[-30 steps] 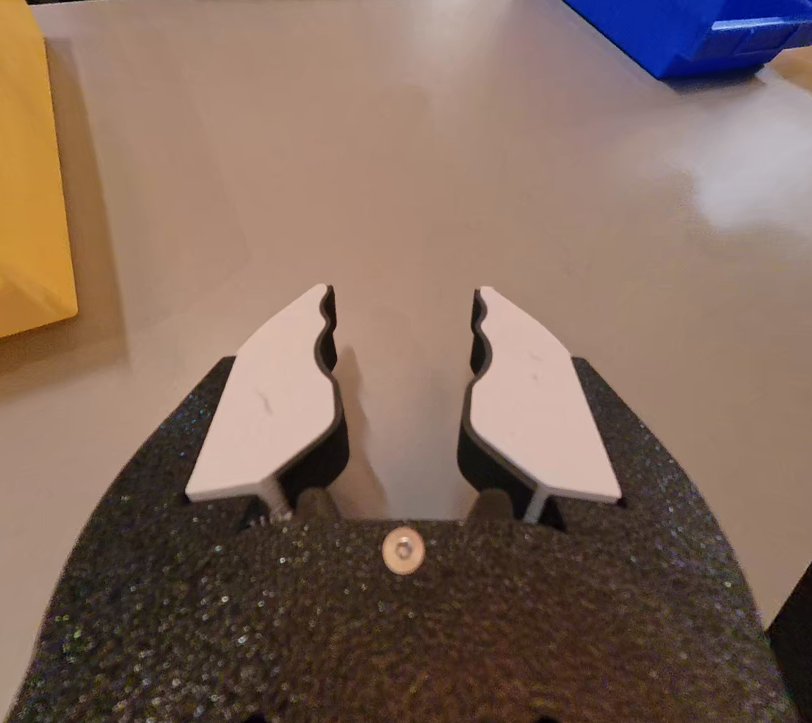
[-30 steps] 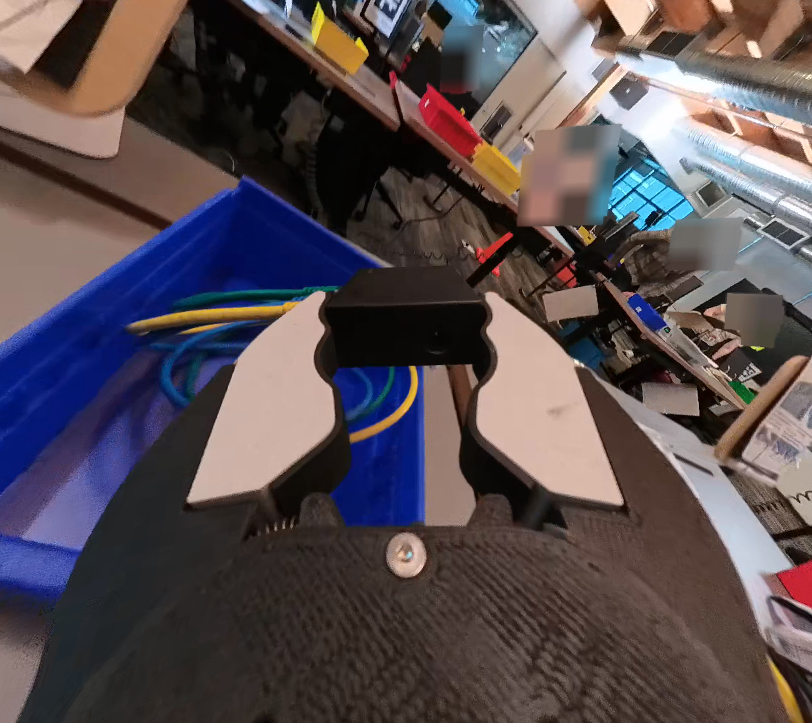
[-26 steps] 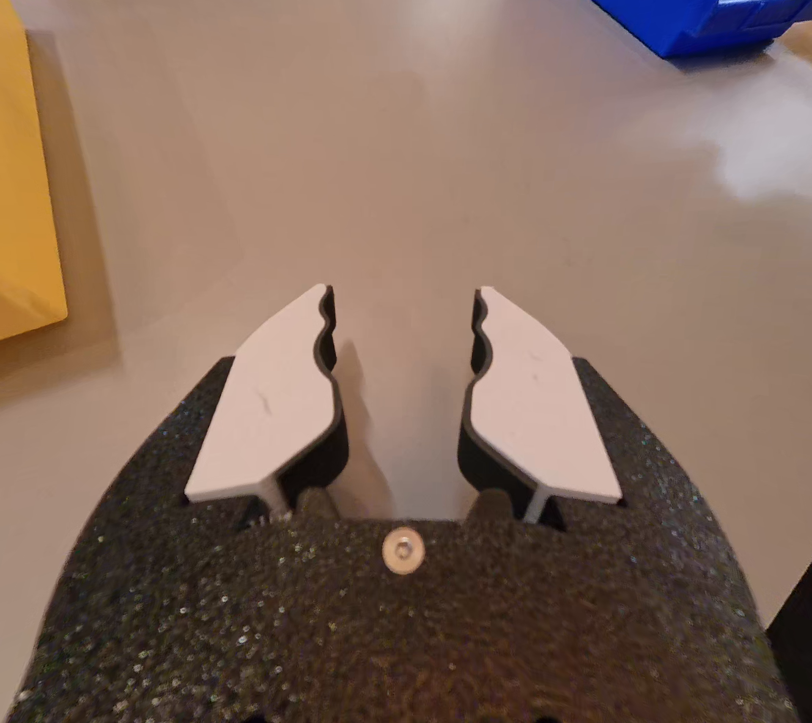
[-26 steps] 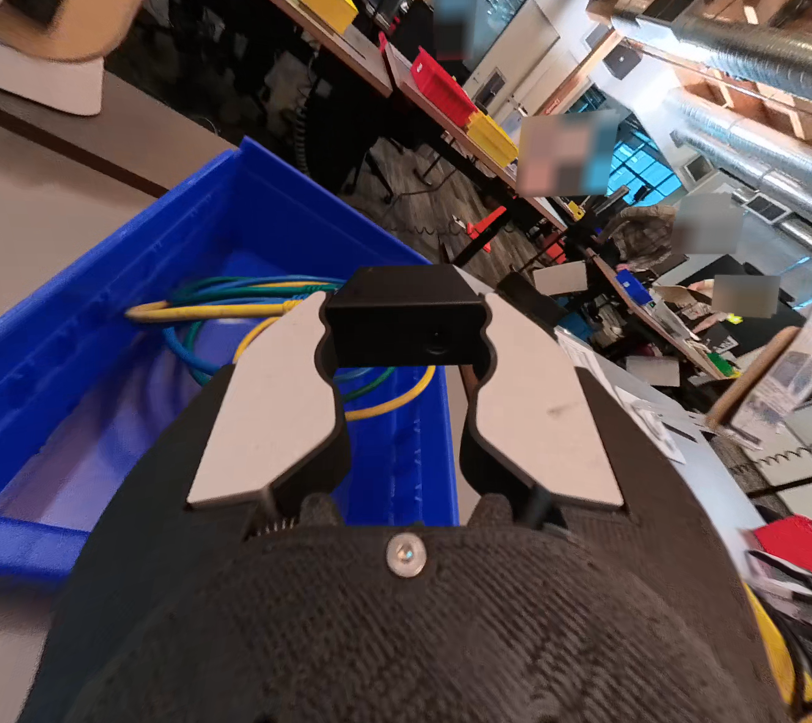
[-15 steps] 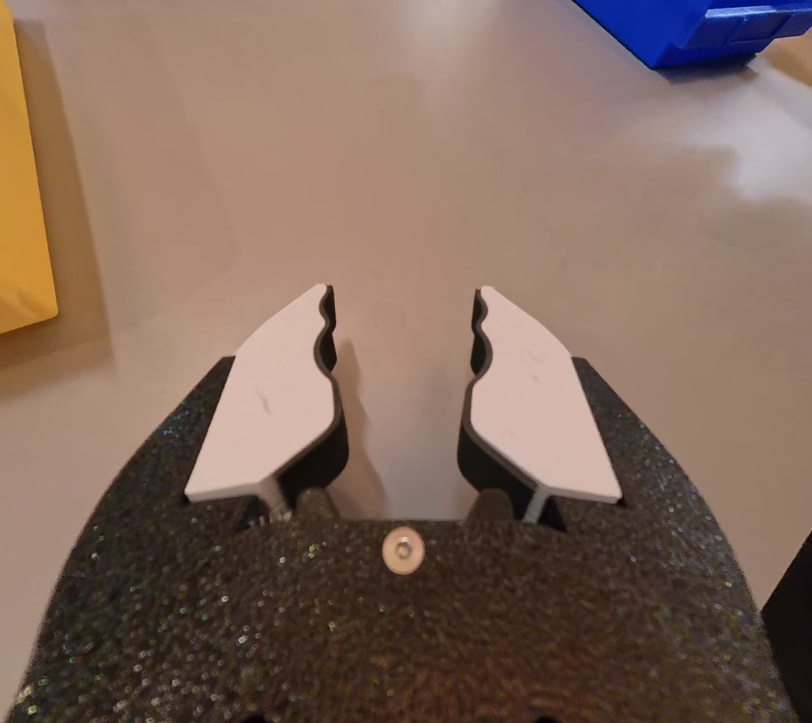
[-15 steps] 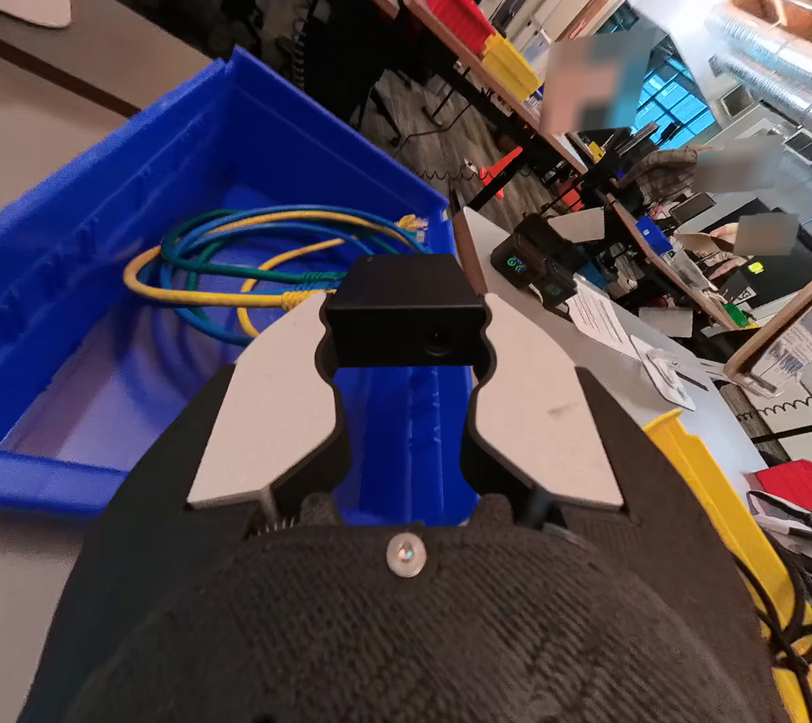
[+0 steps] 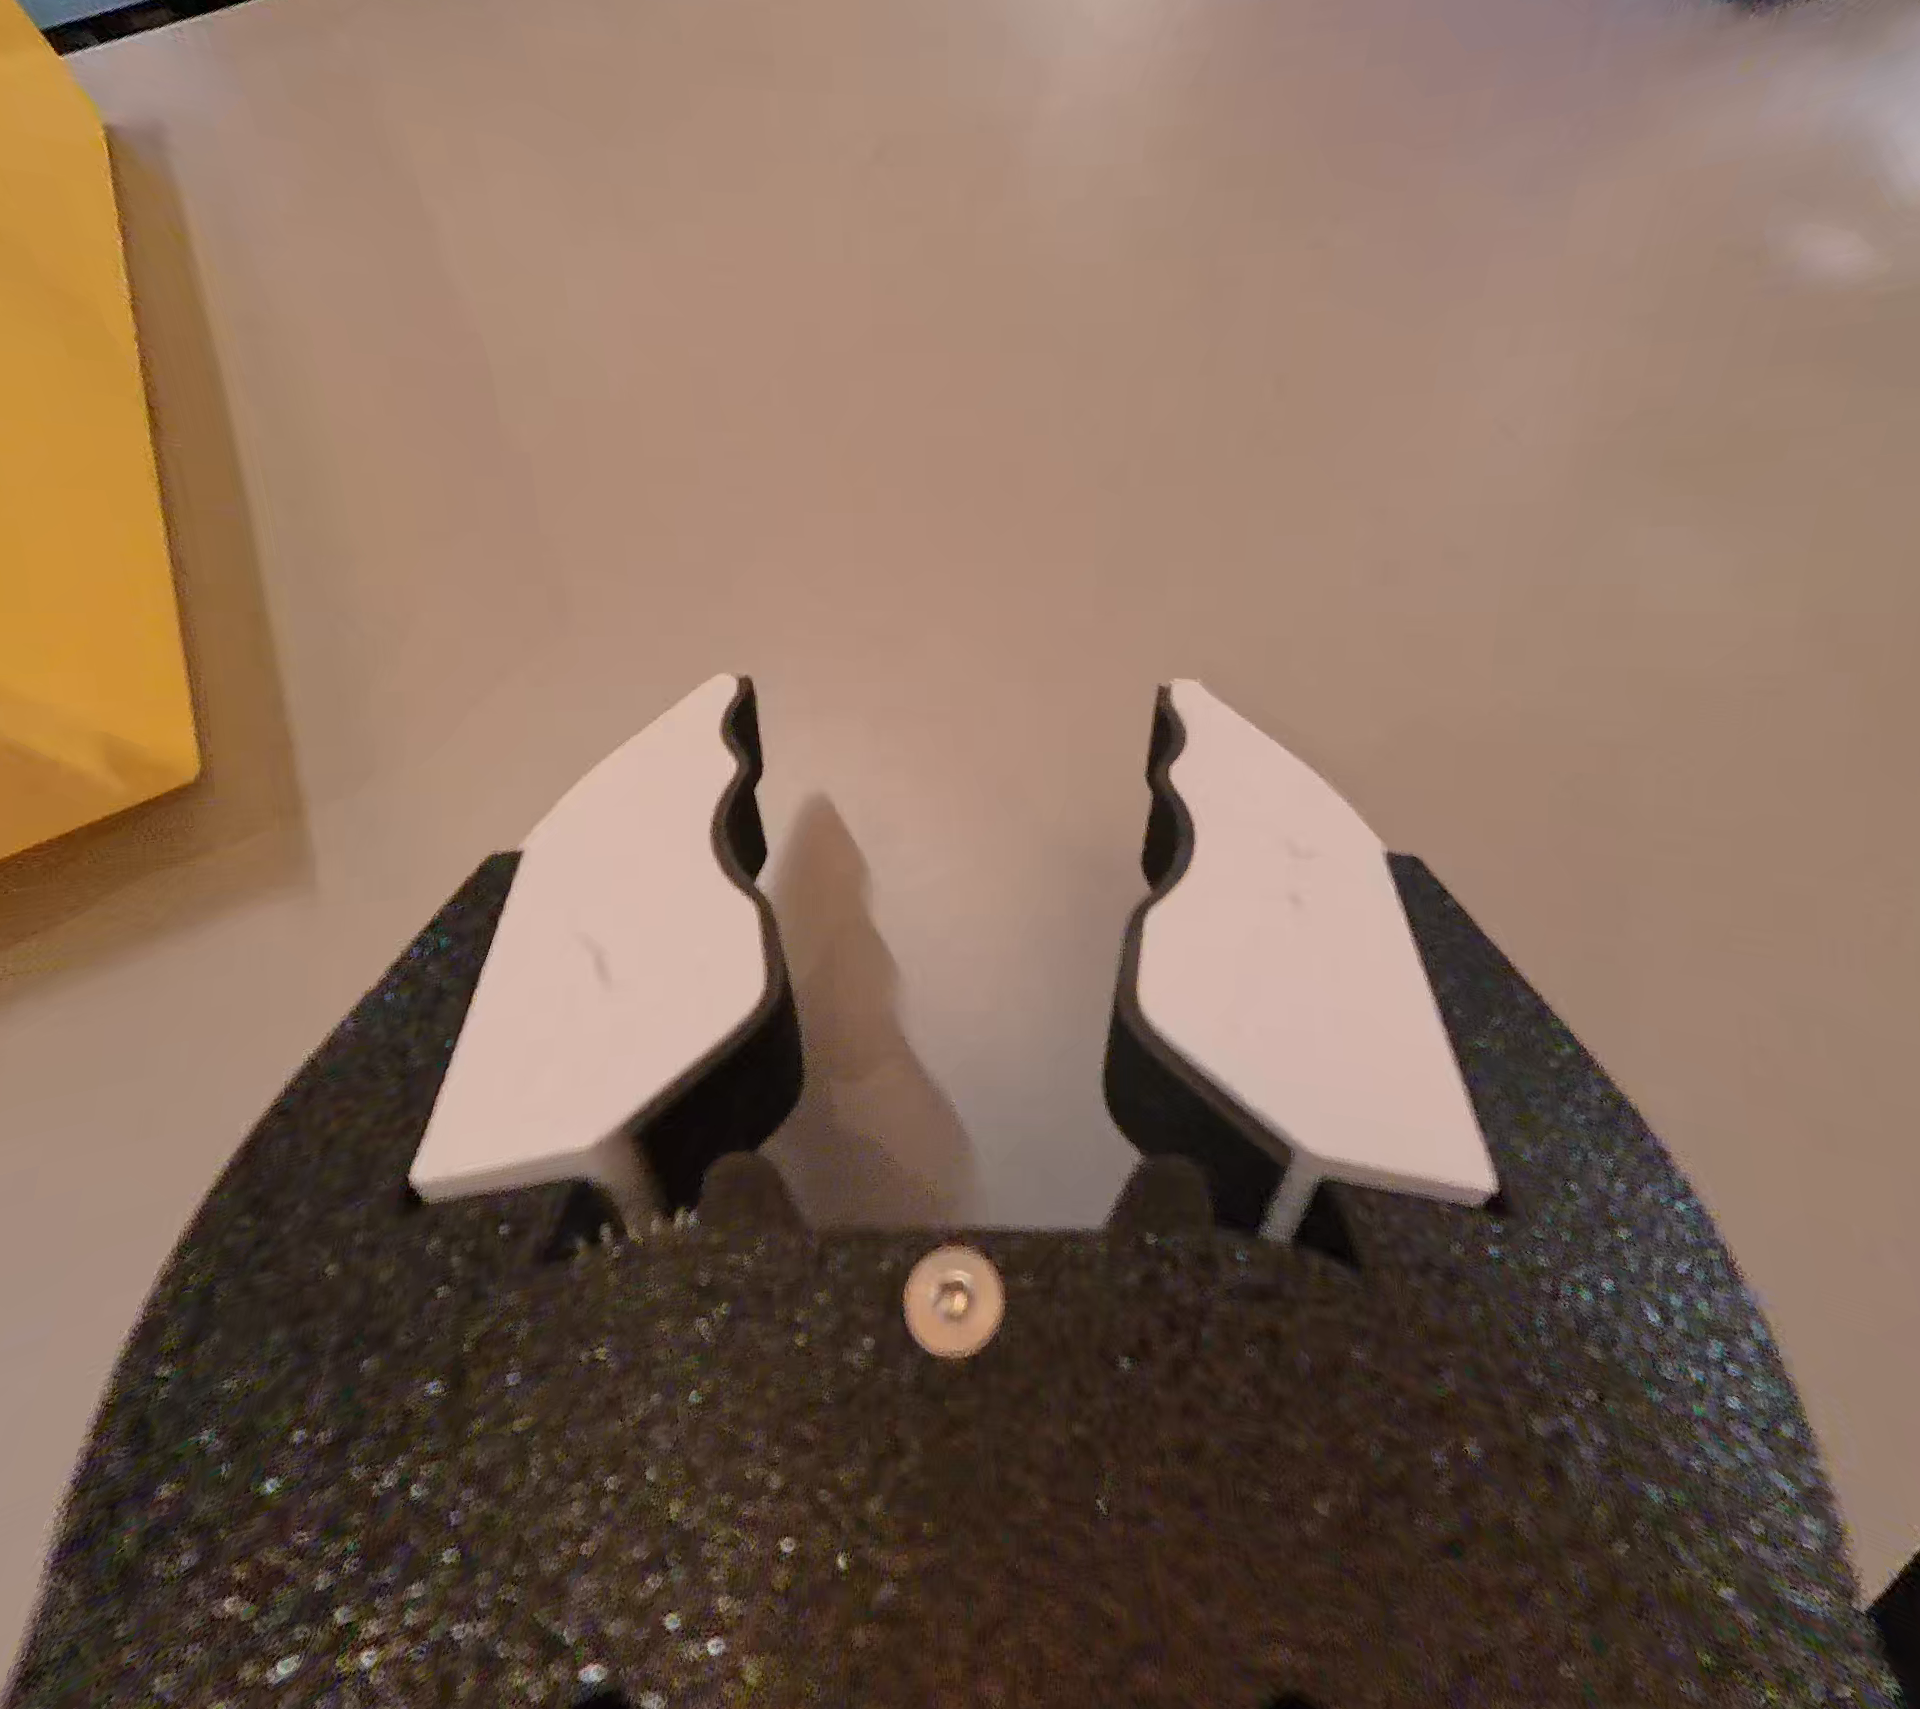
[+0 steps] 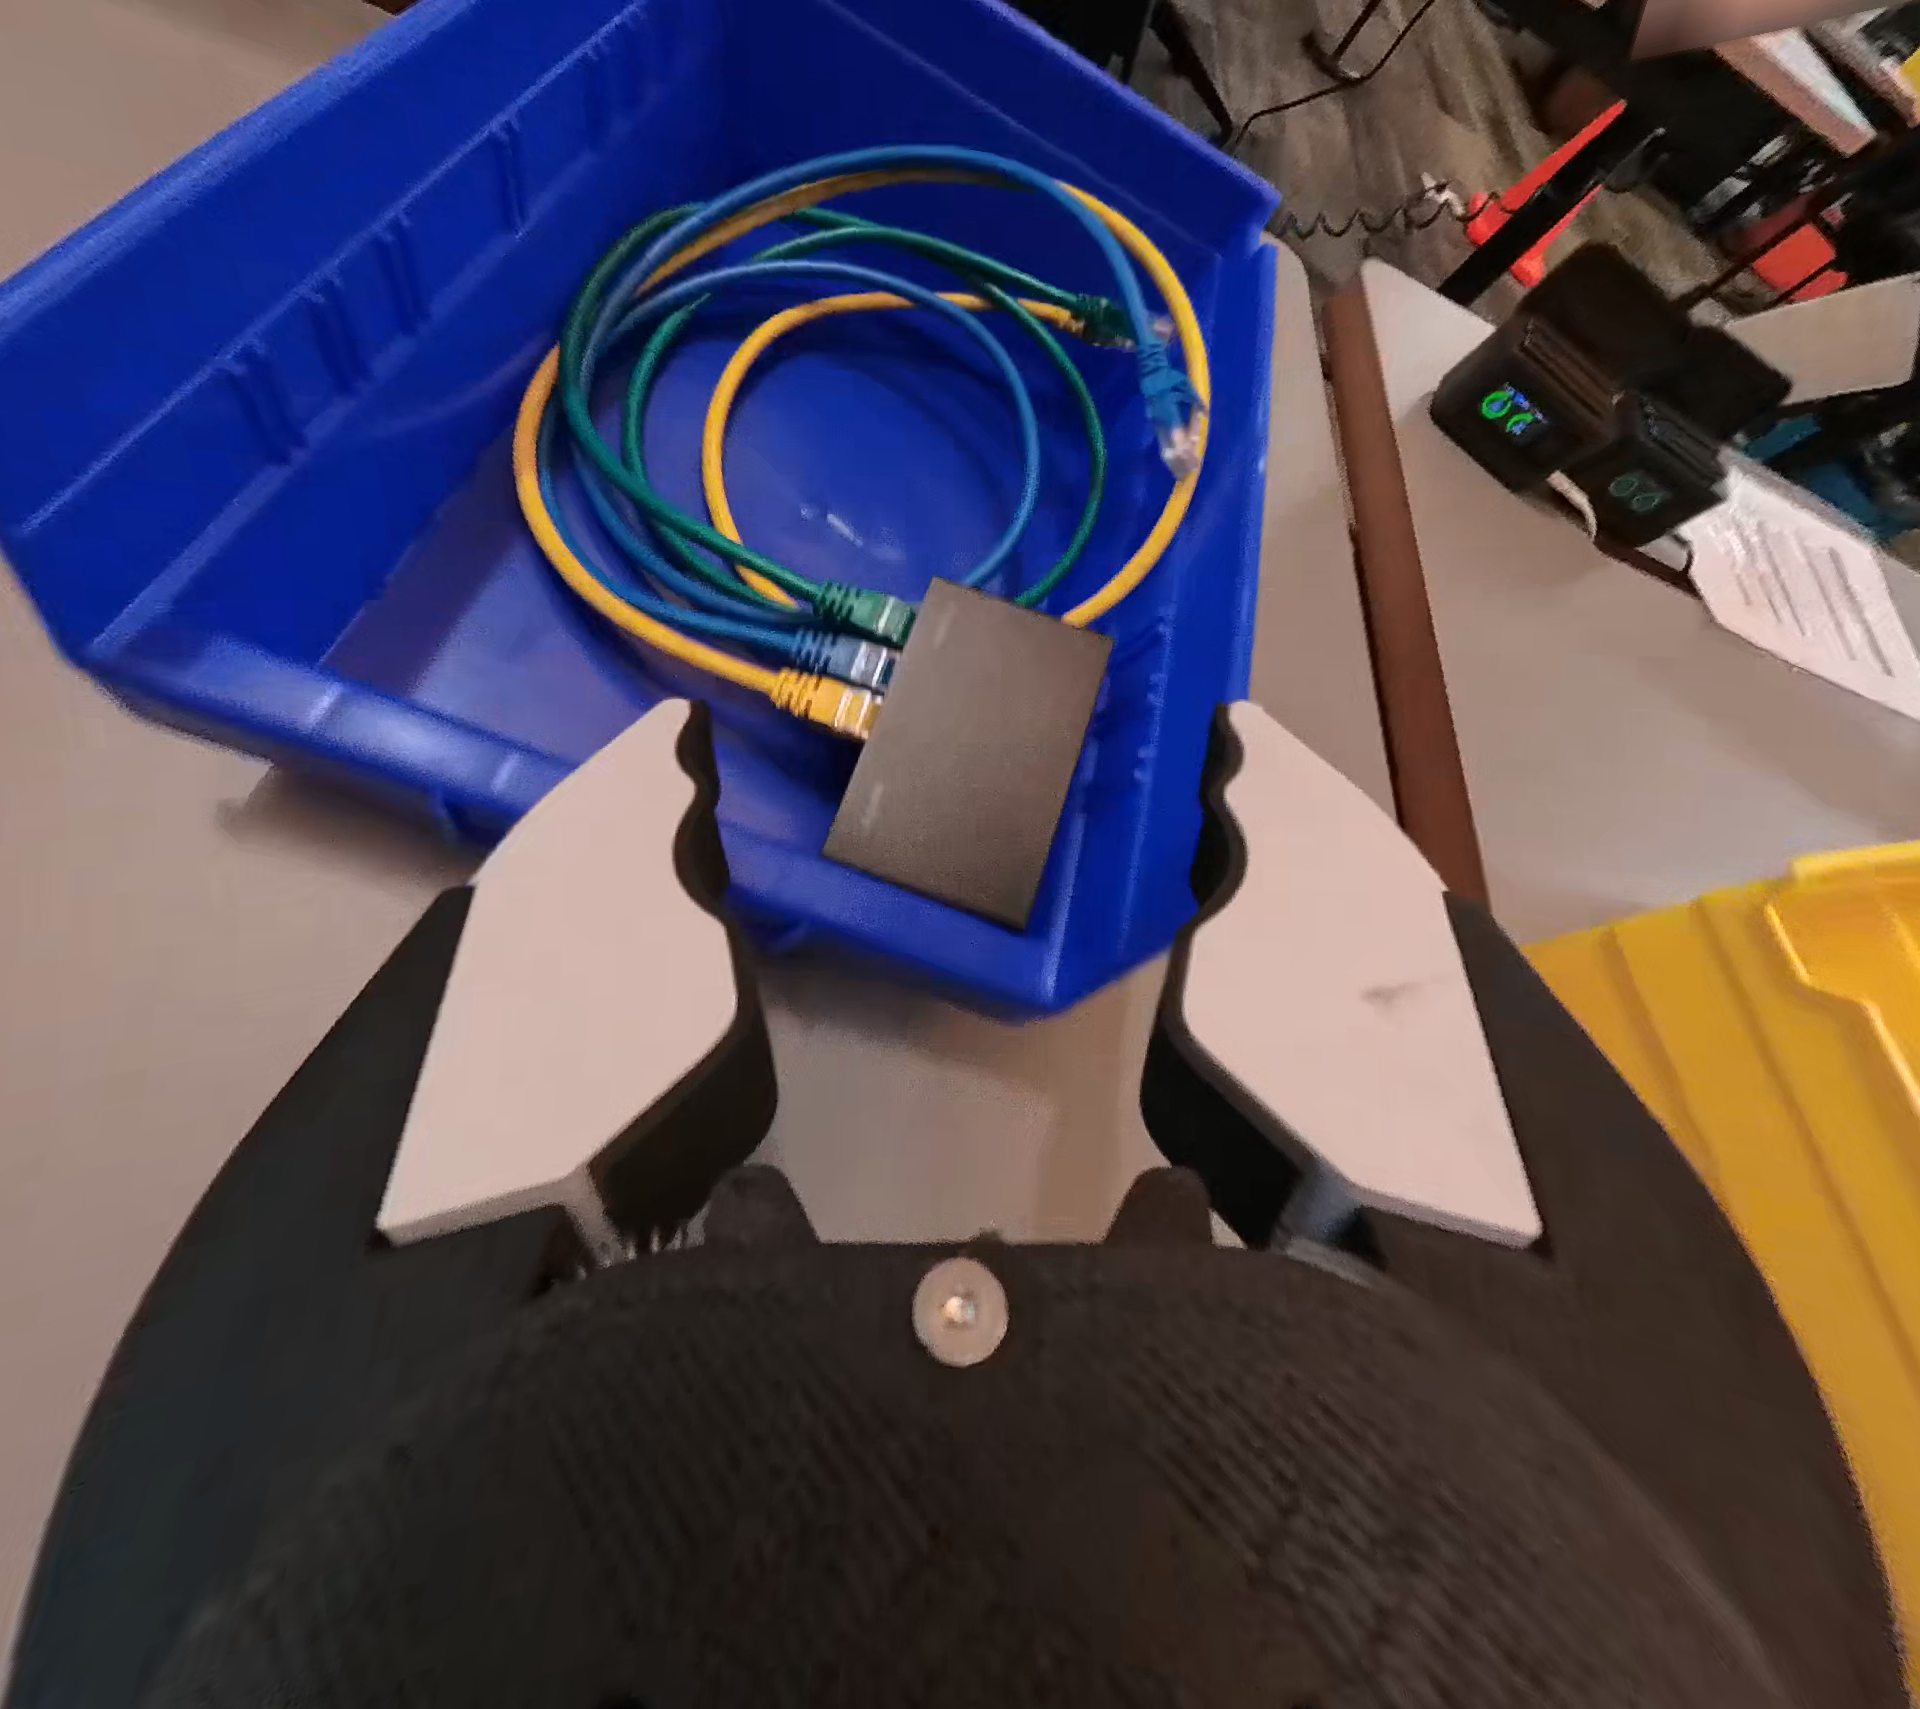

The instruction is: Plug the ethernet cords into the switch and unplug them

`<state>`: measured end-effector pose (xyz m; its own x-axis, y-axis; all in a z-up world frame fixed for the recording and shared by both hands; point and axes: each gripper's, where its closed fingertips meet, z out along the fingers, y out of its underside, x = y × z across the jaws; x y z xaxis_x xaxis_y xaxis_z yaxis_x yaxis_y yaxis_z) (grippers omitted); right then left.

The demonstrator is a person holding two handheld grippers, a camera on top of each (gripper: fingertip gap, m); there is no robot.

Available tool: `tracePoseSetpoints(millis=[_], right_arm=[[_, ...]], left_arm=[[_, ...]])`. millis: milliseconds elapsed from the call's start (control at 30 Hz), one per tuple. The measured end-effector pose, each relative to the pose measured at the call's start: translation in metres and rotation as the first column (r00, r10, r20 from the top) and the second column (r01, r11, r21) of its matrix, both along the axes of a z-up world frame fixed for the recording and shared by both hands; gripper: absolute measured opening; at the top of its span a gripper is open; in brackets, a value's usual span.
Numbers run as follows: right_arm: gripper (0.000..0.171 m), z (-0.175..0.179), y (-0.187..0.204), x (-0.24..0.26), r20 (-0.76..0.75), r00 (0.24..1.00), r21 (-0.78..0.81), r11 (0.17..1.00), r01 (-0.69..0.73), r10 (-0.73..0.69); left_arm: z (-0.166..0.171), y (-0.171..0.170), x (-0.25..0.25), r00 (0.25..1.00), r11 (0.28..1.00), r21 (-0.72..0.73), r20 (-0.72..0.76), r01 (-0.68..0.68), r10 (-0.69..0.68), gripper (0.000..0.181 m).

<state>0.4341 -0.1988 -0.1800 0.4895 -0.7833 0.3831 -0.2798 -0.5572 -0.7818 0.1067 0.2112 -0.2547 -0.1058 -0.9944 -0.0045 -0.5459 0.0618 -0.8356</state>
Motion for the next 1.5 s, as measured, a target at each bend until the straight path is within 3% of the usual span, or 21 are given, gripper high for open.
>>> tracePoseSetpoints(millis=[33,167,300,467,600,733,867,967,1067,1200,1367,1500], right_arm=[[0.094,0.002,-0.006,-0.007,-0.009,1.0,0.02,1.0,0.002,-0.001],[0.096,0.014,-0.03,-0.037,0.012,1.0,0.2,0.98,0.011,-0.014],[0.093,0.018,-0.052,-0.046,0.046,0.996,0.355,0.933,0.061,-0.083],[0.082,0.031,-0.063,-0.043,0.126,0.983,0.5,0.864,0.054,-0.134],[0.08,0.034,-0.058,-0.045,0.134,0.986,0.517,0.856,0.013,-0.095],[0.08,0.026,-0.056,-0.045,0.112,0.991,0.474,0.88,0.006,-0.067],[0.078,0.028,-0.052,-0.045,0.112,0.992,0.521,0.853,-0.011,-0.056],[0.077,0.022,-0.049,-0.043,0.095,0.994,0.511,0.86,-0.01,-0.045],[0.077,0.023,-0.047,-0.044,0.096,0.995,0.513,0.858,-0.017,-0.037],[0.075,0.024,-0.043,-0.045,0.091,0.995,0.533,0.845,-0.027,-0.025],[0.074,0.036,-0.04,-0.049,0.121,0.992,0.525,0.85,-0.046,-0.022],[0.073,0.048,-0.028,-0.058,0.138,0.99,0.524,0.847,-0.09,0.02]], left_arm=[[0.0,-0.004,0.001,1.0,1.0,0.002,-0.007,-0.003,0.003,0.072],[0.013,-0.048,0.021,0.999,0.996,-0.08,0.022,0.026,-0.025,0.074],[0.043,-0.13,0.071,0.988,0.972,-0.189,0.084,0.14,-0.126,0.077],[0.057,-0.228,0.157,0.965,0.954,-0.144,0.035,0.264,-0.261,0.089],[0.05,-0.261,0.241,0.987,0.984,-0.106,-0.057,0.147,-0.153,0.092],[0.035,-0.288,0.297,0.99,0.984,-0.169,-0.118,0.052,-0.073,0.092],[0.002,-0.297,0.32,0.971,0.997,-0.071,-0.239,-0.01,-0.008,0.095],[0.003,-0.304,0.33,0.973,0.992,-0.126,-0.228,0.0,-0.029,0.081],[0.013,-0.29,0.333,0.981,0.984,-0.178,-0.195,-0.027,-0.008,0.038],[0.021,-0.253,0.335,0.986,0.996,-0.05,-0.153,-0.071,0.063,0.006],[0.023,-0.225,0.314,0.987,1.0,-0.008,-0.161,-0.004,0.003,0.004],[0.033,-0.19,0.264,0.988,0.998,-0.011,-0.138,0.063,-0.064,0.004]])
